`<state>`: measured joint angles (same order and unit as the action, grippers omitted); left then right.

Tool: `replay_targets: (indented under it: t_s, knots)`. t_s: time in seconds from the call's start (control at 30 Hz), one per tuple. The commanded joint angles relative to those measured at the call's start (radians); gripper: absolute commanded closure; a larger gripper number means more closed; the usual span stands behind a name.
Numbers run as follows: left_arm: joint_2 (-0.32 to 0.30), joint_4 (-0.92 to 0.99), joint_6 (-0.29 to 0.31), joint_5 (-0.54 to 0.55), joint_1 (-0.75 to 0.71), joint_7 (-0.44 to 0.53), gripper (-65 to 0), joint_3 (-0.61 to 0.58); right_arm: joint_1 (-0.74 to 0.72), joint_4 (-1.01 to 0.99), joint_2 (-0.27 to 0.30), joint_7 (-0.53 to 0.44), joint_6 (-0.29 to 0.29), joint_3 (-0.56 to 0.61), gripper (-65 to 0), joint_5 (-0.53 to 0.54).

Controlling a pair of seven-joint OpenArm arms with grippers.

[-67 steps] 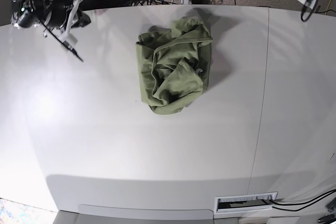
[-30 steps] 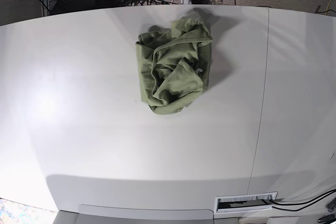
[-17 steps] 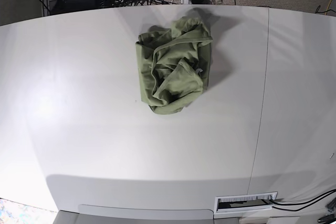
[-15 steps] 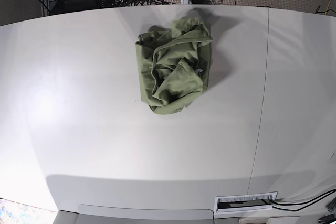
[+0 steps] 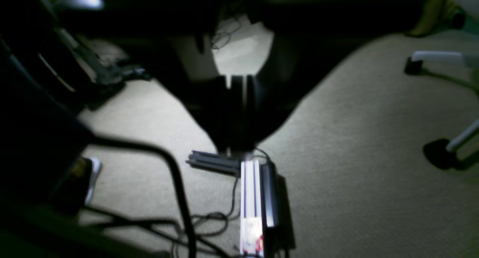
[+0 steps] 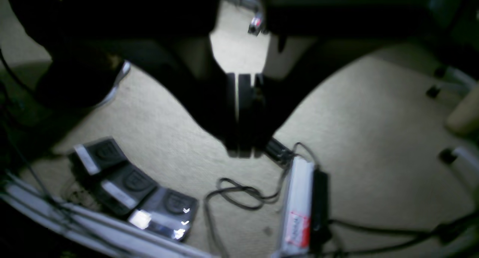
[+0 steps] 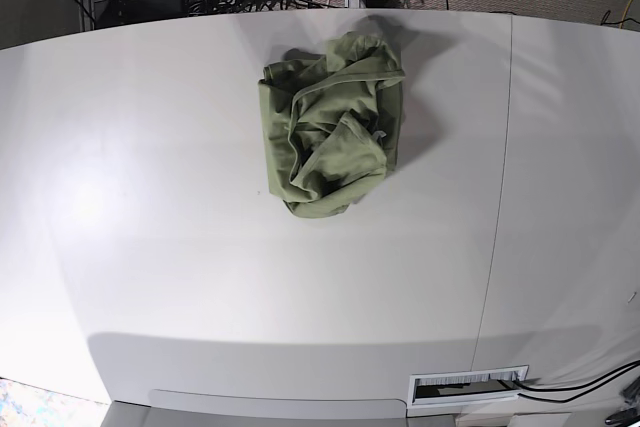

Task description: Fold the T-shirt properly

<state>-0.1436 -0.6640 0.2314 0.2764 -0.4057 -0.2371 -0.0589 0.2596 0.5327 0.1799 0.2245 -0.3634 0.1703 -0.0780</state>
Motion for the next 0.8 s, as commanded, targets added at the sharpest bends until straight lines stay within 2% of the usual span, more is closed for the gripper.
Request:
replay_targets:
  t_s: [0.0, 0.13, 0.37, 0.5, 0.77]
  knots:
    - [0.004, 0.006, -0.021, -0.003, -0.006, 0.014, 0.0, 0.000, 0.000, -0.008, 0.005, -0.022, 0.013, -0.002, -0.4, 0.002]
    - [0.033, 0.010, -0.104, -0.016, -0.003, 0.063, 0.0, 0.000, -0.007, -0.054, -0.006, -0.073, 0.126, -0.001, -0.4, 0.002]
    - [0.066, 0.011, -0.186, -0.045, -0.004, 0.077, 0.0, 0.000, -0.010, -0.117, -0.011, -0.073, 0.271, -0.001, -0.4, 0.035]
    - [0.068, 0.012, -0.187, -0.046, -0.005, 0.077, 0.0, 0.000, -0.010, -0.122, -0.018, -0.072, 0.281, -0.001, -0.4, 0.088]
    - [0.068, 0.012, -0.187, -0.045, -0.006, 0.108, 0.0, 0.000, -0.010, -0.122, -0.033, -0.077, 0.287, -0.001, -0.4, 0.088]
